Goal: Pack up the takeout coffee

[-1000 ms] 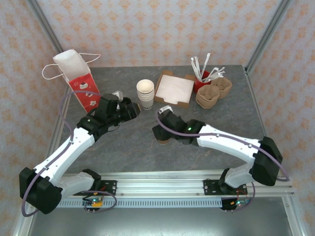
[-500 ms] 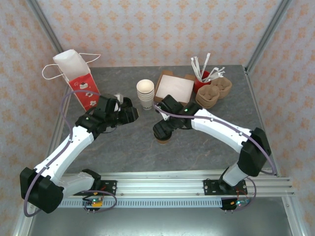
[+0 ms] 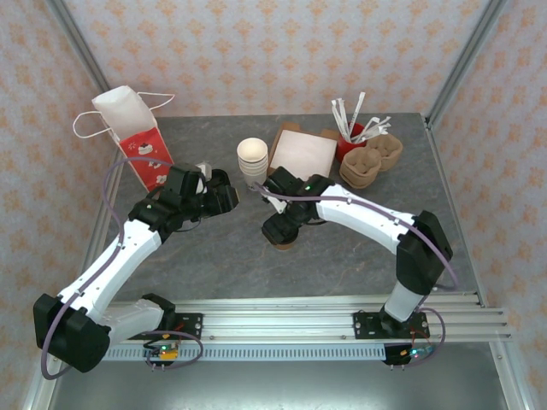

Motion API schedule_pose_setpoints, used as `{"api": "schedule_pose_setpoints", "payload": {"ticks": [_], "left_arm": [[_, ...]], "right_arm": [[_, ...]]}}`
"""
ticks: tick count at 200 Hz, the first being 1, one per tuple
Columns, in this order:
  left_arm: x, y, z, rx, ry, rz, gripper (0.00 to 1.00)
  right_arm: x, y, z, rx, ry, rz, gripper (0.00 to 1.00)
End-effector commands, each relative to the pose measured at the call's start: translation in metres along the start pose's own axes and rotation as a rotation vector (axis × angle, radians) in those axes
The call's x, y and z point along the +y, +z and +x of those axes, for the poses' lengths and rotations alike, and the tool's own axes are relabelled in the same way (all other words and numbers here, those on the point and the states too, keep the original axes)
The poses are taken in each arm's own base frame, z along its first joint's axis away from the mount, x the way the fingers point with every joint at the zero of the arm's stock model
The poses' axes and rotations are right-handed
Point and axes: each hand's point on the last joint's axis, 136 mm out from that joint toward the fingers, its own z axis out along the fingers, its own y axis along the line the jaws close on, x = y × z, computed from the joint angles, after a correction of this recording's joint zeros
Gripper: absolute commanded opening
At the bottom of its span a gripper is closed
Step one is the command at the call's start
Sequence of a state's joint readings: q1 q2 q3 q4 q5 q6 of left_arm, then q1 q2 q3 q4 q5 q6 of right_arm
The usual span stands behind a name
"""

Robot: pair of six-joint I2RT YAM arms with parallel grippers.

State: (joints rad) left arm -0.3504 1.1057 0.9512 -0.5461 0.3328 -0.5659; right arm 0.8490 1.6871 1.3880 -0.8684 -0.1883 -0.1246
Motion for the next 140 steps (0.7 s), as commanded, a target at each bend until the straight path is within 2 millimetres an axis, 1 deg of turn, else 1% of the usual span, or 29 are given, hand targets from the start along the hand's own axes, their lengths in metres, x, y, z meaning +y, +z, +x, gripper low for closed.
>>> {"api": "schedule_pose_setpoints", "payload": {"ticks": [1, 39, 73, 111, 140], "left_arm": [[-0.002, -0.009, -0.008, -0.027, 0.022, 0.005, 0.73], [0.000, -0.008, -0.005, -0.024, 0.021, 0.003, 0.73], [0.002, -0.009, -0.004, -0.029, 0.017, 0.004, 0.73], [0.002, -0.010, -0.003, -0.033, 0.016, 0.005, 0.73], [0.003, -0.009, -0.002, -0.031, 0.014, 0.004, 0.73]], "right_arm": [[0.002, -0.001, -0.001, 0.017, -0.022, 0.009, 0.94], [0.002, 0.004, 0.000, 0.033, -0.031, 0.020, 0.89], [0.003, 0.007, 0.001, 0.039, -0.029, 0.019, 0.82], [0.002, 0.011, 0.009, 0.055, -0.024, 0.022, 0.71], [0.001, 0.018, 0.020, 0.090, -0.024, 0.024, 0.67]]}}
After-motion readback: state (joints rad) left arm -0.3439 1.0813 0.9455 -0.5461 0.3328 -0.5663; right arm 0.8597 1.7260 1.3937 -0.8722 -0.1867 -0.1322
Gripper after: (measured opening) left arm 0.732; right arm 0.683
